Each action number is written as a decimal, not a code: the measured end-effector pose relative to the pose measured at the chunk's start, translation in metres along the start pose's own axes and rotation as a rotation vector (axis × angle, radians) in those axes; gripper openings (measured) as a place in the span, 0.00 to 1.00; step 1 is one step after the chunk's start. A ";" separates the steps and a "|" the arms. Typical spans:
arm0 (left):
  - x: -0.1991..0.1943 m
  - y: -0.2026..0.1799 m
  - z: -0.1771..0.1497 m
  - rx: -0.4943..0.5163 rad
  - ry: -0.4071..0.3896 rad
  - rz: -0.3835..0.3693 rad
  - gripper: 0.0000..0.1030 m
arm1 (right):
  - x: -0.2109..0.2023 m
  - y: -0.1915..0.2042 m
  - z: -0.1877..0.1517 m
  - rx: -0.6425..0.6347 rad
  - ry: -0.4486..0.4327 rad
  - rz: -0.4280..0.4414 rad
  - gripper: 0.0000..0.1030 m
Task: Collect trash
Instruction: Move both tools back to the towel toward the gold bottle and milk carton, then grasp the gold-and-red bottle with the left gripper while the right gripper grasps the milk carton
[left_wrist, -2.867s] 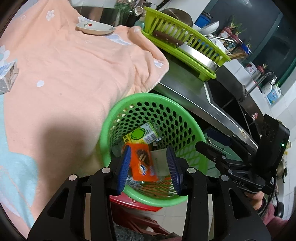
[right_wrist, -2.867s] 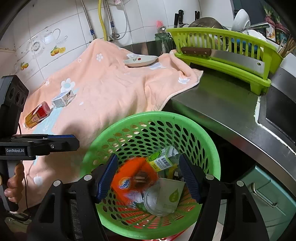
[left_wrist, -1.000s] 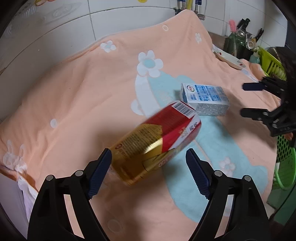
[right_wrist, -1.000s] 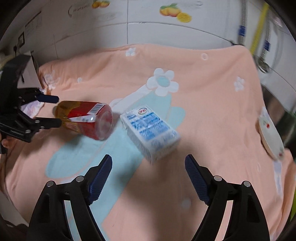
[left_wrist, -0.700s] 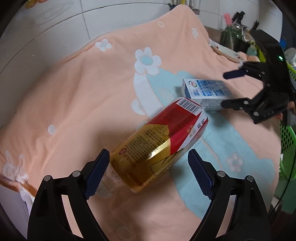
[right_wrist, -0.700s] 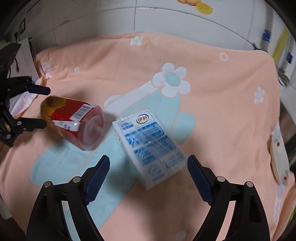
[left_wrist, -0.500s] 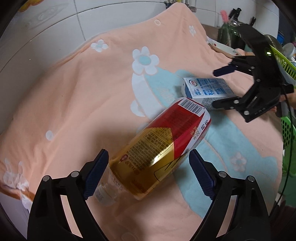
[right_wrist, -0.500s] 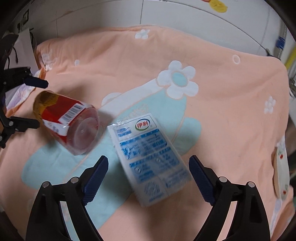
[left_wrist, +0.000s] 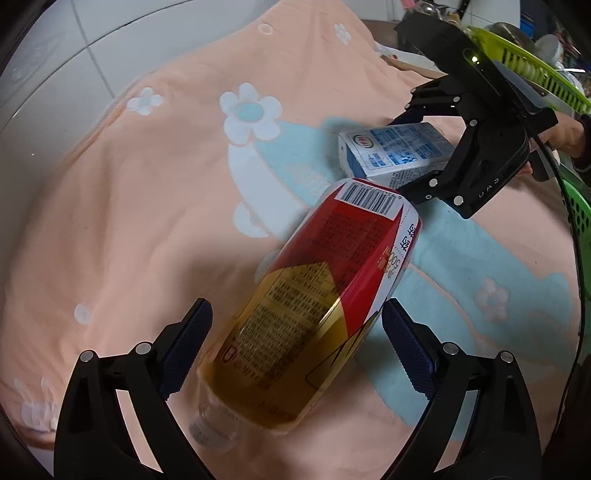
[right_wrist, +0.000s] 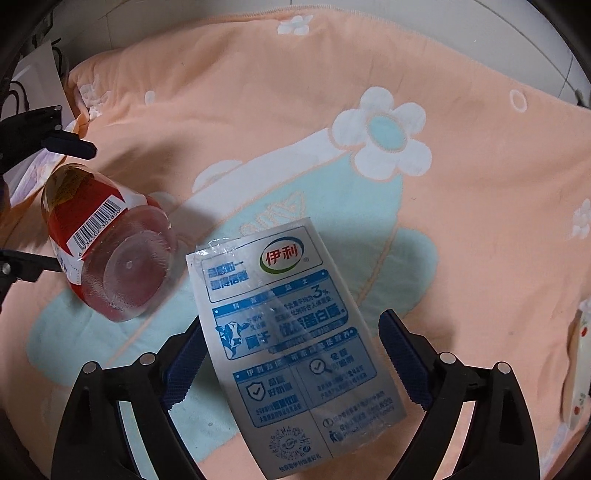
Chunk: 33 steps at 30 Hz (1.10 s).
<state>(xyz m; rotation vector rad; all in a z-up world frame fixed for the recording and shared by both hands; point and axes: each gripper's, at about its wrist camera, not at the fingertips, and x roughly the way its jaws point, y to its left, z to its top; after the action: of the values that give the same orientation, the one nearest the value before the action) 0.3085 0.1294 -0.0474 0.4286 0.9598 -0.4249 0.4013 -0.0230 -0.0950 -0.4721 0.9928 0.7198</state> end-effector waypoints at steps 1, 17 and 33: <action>0.002 0.000 0.001 0.006 0.002 -0.002 0.90 | 0.000 0.000 0.000 -0.001 -0.001 -0.004 0.80; 0.032 -0.006 0.009 -0.006 0.044 -0.104 0.88 | -0.026 0.003 -0.018 0.060 -0.024 0.015 0.65; 0.022 -0.015 0.003 -0.191 -0.005 -0.070 0.71 | -0.059 0.018 -0.042 0.192 -0.093 -0.011 0.65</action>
<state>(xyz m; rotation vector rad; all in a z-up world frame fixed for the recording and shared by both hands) 0.3139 0.1120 -0.0668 0.2215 1.0024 -0.3939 0.3429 -0.0576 -0.0639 -0.2743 0.9607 0.6244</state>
